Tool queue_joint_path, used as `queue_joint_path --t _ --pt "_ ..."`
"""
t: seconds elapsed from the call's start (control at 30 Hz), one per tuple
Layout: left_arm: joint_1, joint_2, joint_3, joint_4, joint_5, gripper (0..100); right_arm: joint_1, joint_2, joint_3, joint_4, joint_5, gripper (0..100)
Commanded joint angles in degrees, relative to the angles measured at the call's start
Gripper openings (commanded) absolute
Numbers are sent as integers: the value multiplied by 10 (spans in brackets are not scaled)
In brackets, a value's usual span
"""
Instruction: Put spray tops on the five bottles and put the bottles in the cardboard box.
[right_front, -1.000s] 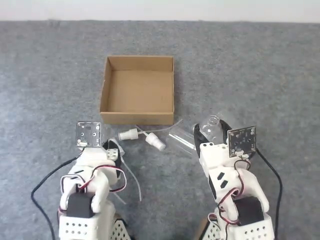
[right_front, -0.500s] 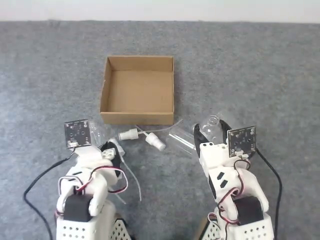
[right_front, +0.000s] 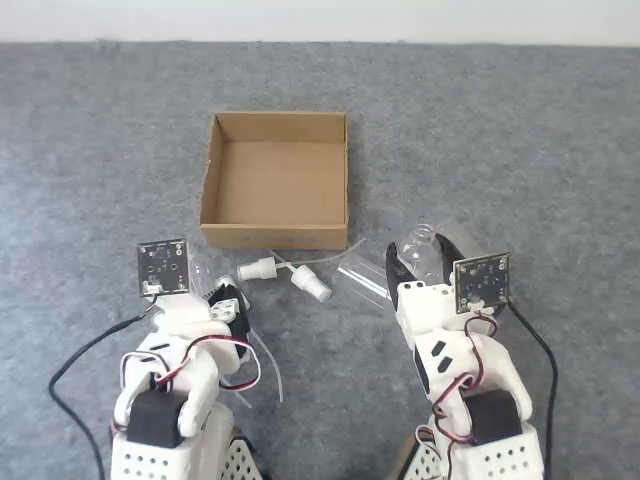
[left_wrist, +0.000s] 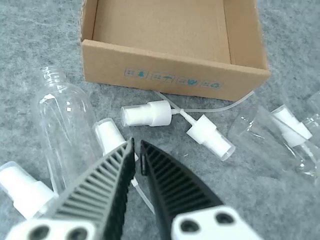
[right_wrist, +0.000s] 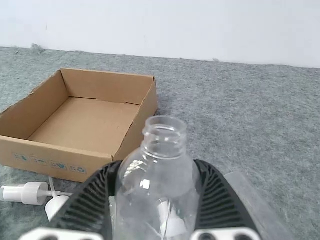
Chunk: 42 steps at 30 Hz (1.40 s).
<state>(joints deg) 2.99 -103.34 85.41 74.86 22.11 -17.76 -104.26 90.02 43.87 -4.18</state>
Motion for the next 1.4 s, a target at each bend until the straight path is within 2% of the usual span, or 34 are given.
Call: queue_joint_path --t 0.0,0.17,0.3,0.47,0.73,0.9,1.13,1.37 --pt "4 -8 -36 4 6 10 0 2 11 -2 2 28" --pt "3 37 -60 3 6 10 0 2 13 -2 2 28" --pt "7 170 -124 -4 4 10 0 2 13 -2 2 28" --pt "4 347 -164 -62 4 10 0 2 14 -2 2 28" --pt "6 557 -225 -73 6 12 0 2 14 -2 2 28" --pt "2 625 -222 -120 29 34 0 2 14 -2 2 28" --pt "1 665 -222 -147 55 222 0 2 14 -2 2 28" --pt "-44 696 -222 -187 76 228 0 2 14 0 2 28"
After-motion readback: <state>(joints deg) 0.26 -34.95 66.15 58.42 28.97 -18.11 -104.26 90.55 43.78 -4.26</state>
